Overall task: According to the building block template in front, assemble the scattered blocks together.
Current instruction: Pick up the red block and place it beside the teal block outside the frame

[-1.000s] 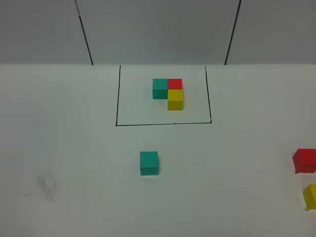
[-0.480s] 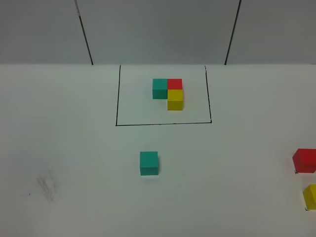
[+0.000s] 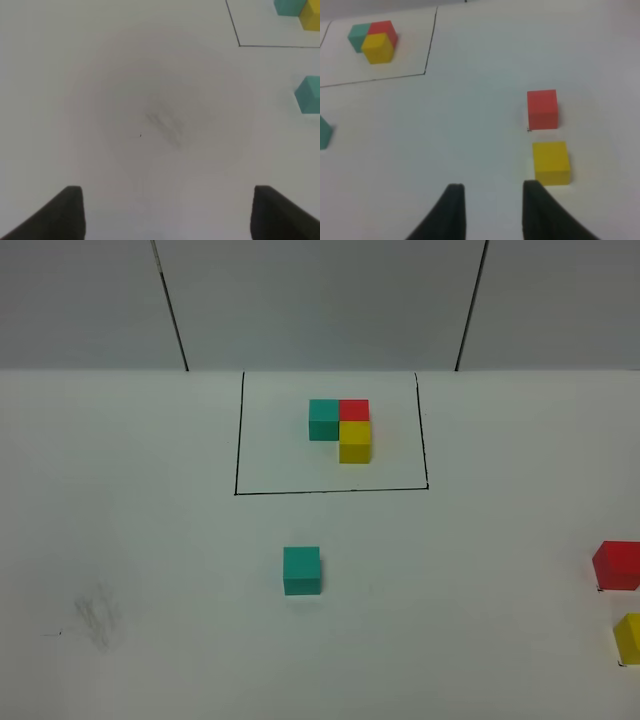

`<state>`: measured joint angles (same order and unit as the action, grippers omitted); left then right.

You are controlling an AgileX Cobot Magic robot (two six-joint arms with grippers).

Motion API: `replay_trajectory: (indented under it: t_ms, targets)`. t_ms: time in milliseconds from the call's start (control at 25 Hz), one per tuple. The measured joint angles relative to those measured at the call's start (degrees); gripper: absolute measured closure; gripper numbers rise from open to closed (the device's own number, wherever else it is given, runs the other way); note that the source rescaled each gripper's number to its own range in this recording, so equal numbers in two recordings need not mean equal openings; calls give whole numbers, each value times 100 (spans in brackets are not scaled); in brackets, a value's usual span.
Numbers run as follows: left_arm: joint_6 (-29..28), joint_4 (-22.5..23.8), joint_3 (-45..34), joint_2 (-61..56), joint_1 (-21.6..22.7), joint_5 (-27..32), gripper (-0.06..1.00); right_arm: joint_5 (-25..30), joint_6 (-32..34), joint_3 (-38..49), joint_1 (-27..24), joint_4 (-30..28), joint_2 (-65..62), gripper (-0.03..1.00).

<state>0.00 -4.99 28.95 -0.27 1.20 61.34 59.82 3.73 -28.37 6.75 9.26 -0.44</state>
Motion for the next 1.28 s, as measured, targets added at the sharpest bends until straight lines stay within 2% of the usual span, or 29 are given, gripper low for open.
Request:
replay_trajectory:
  t_ms: [1280]
  targets:
    - [0,-16,0,0,0,-10,38,-5,18,0,0,51,0,97]
